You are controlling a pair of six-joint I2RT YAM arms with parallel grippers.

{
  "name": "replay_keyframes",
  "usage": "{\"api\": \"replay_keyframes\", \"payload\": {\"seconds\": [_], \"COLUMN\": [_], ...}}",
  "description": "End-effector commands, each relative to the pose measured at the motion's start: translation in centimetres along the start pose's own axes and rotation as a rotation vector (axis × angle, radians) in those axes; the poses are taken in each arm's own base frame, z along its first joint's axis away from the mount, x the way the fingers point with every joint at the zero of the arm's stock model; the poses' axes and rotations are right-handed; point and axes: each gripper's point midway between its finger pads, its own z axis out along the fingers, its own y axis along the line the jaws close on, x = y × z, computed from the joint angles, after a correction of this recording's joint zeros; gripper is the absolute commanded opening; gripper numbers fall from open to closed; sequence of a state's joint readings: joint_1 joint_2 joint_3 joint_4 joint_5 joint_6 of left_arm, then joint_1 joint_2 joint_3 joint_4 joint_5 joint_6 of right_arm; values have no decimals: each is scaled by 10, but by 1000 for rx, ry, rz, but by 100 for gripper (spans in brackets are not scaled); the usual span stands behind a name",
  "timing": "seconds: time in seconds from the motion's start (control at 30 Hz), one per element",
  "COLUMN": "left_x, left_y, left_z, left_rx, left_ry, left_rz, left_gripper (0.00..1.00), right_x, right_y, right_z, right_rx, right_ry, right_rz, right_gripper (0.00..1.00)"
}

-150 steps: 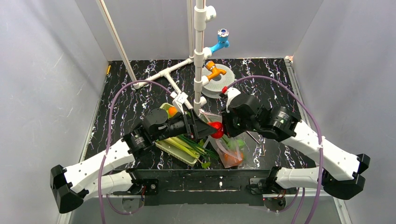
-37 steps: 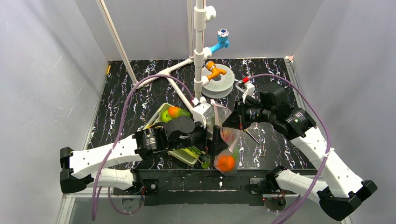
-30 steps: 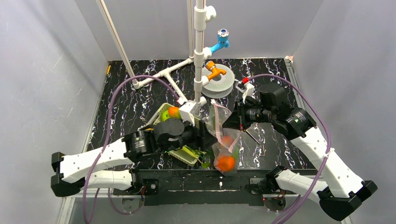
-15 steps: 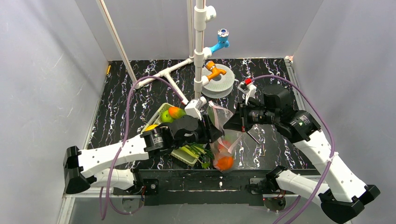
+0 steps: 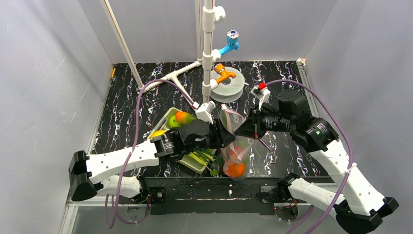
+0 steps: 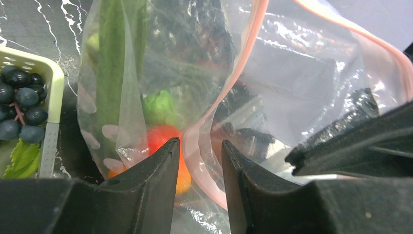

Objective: Place the food in the zip-top bag and seal the zipper
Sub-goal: Adjust the zipper food storage bag at the center of the board.

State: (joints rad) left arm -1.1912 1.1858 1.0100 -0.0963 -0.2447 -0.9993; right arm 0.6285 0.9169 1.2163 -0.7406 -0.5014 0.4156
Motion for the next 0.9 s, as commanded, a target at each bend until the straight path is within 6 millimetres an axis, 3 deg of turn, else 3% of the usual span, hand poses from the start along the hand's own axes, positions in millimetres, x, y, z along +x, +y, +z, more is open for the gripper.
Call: {"api": "replay_keyframes", "payload": {"seconds": [0.0,0.07,0.2,0.27,0.4,0.47,0.63,0.87], "left_x": [-8,-12,-18,-24,-42,-50,-57,-54], "left_y": [-11,-22,-39,-48,-70,-78,-90,-83], "left_z": [9,11,7,-1,-26,-34,-34,-29], "left_rx": [40,85,152,177,248,268,308,299], "left_ry": [-23,-32,-31,-36,-71,-83,-65,-57], "left_rz": [-1,-1,21,21,-11,-21,-54,-82], "left_gripper": [35,29,0,0,0,0,0,0], "right_x": [-15,-14,-11,-11,-16,-17,-29,-43], "right_y": [18,18,7,-12,-73,-87,-82,-73], "right_z": [-10,-11,-14,-19,-46,-58,-76,-85], "right_rx": [-63,-58,0,115,482,575,619,626], "right_ry": [-67,-66,-78,-99,-172,-185,-213,-234], "right_rz": [-52,-50,-63,-70,-102,-129,-168,-178], "right_gripper": [1,1,1,1,1,1,1,1]}}
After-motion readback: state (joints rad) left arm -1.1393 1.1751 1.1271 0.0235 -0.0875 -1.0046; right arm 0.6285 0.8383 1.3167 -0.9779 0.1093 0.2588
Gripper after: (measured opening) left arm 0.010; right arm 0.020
